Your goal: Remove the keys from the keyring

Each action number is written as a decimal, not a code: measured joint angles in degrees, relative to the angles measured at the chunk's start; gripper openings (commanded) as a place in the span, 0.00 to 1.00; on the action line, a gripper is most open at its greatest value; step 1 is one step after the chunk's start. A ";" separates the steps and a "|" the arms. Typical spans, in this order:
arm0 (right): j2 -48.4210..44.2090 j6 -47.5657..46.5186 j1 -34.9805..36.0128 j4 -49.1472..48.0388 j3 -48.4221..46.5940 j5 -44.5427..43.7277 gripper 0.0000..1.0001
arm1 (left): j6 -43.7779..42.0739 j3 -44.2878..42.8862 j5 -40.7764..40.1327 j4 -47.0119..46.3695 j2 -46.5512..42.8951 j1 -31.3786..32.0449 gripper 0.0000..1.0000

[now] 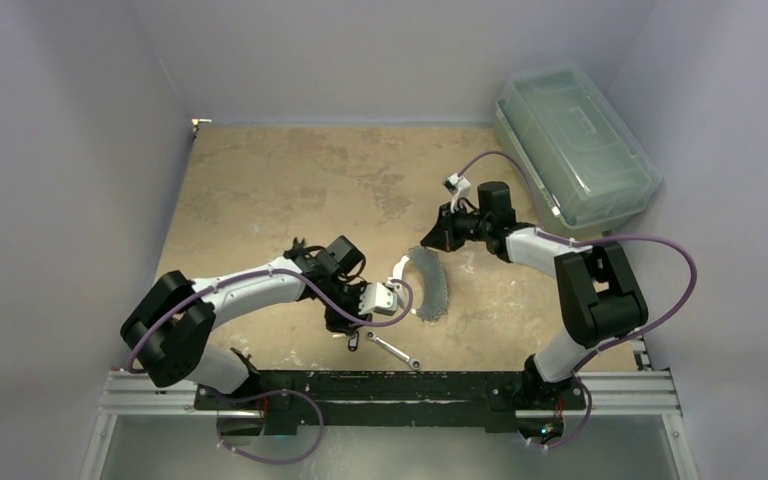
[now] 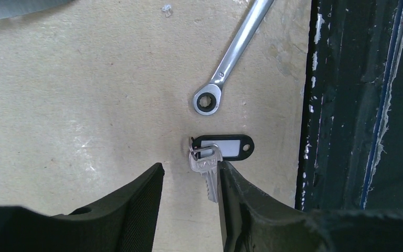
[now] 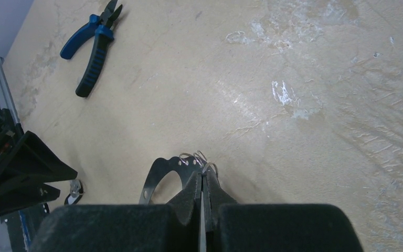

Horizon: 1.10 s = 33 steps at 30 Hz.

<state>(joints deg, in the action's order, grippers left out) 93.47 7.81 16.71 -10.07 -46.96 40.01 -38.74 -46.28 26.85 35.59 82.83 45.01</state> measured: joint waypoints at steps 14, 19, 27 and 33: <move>2.29 -0.02 0.00 0.59 -0.61 0.22 0.00 | 3.78 1.77 -0.15 -4.76 3.87 2.75 0.11; 2.60 -0.09 0.00 1.22 -0.74 0.24 0.00 | 4.17 0.81 -0.63 -4.42 4.48 2.69 0.00; 5.07 0.72 0.00 0.76 -0.74 1.18 0.00 | 3.54 -6.45 -0.94 -0.46 9.84 -4.42 0.00; 6.38 1.18 0.15 0.74 -0.74 1.46 0.12 | 3.02 -13.57 -0.94 -2.89 14.40 -11.13 0.00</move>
<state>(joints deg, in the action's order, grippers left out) 99.85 8.99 16.86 -9.32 -47.70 41.47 -35.73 -59.86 25.91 32.71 97.23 33.89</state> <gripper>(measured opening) 0.036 0.009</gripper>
